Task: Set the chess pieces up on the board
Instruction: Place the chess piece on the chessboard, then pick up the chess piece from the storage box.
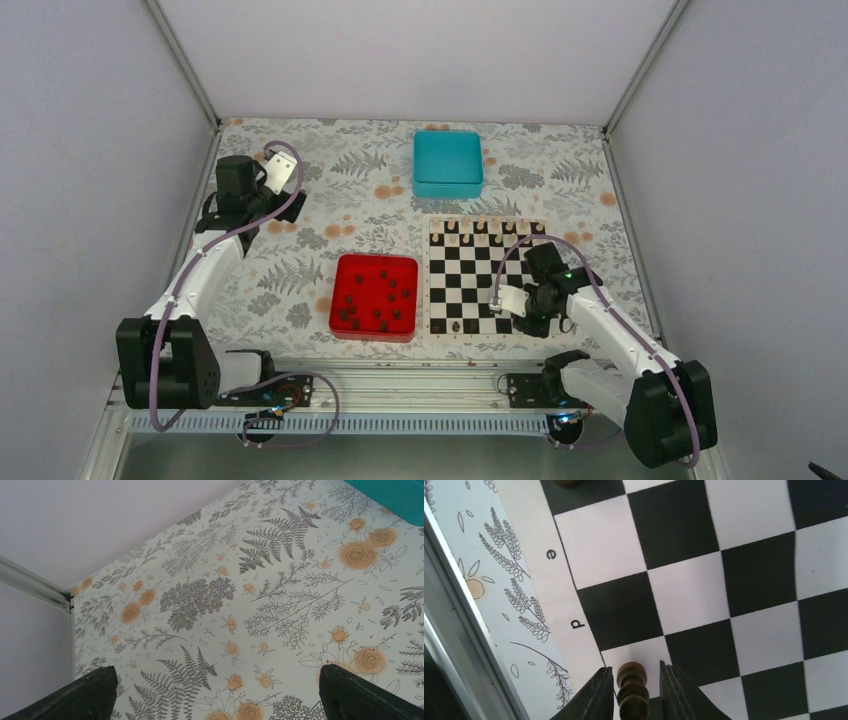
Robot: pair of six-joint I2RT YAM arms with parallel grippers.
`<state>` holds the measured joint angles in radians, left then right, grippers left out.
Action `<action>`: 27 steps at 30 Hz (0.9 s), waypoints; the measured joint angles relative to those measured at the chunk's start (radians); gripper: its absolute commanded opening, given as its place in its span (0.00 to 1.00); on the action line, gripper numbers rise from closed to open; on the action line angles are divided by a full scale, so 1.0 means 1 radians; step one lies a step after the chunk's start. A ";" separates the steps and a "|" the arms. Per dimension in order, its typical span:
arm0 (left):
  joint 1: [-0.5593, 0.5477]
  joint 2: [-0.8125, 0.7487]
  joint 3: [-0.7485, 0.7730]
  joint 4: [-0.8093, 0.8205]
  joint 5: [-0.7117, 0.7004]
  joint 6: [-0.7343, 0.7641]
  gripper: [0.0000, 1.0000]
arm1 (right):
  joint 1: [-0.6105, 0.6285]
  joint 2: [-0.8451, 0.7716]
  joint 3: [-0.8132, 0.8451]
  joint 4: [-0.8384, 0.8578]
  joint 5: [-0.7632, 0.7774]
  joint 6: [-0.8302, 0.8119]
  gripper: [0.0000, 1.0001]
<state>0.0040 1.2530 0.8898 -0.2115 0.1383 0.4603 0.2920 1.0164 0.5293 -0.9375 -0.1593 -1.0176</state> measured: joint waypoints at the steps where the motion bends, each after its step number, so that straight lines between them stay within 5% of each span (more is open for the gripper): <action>1: 0.000 0.000 0.000 0.000 0.000 0.000 1.00 | 0.000 0.001 0.005 -0.001 0.000 0.000 0.29; 11: 0.000 0.003 0.000 0.000 0.000 0.000 1.00 | 0.000 0.053 0.175 -0.068 -0.011 -0.001 0.38; 17: 0.000 0.009 0.000 0.000 0.000 0.000 1.00 | 0.032 0.224 0.496 -0.125 -0.093 0.028 0.49; 27: 0.000 0.010 0.000 0.000 0.000 0.000 1.00 | 0.467 0.580 0.911 -0.037 -0.136 0.227 0.55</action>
<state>0.0040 1.2629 0.8898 -0.2111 0.1387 0.4606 0.7593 1.5963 1.4406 -0.9749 -0.2955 -0.7902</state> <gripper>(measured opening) 0.999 0.543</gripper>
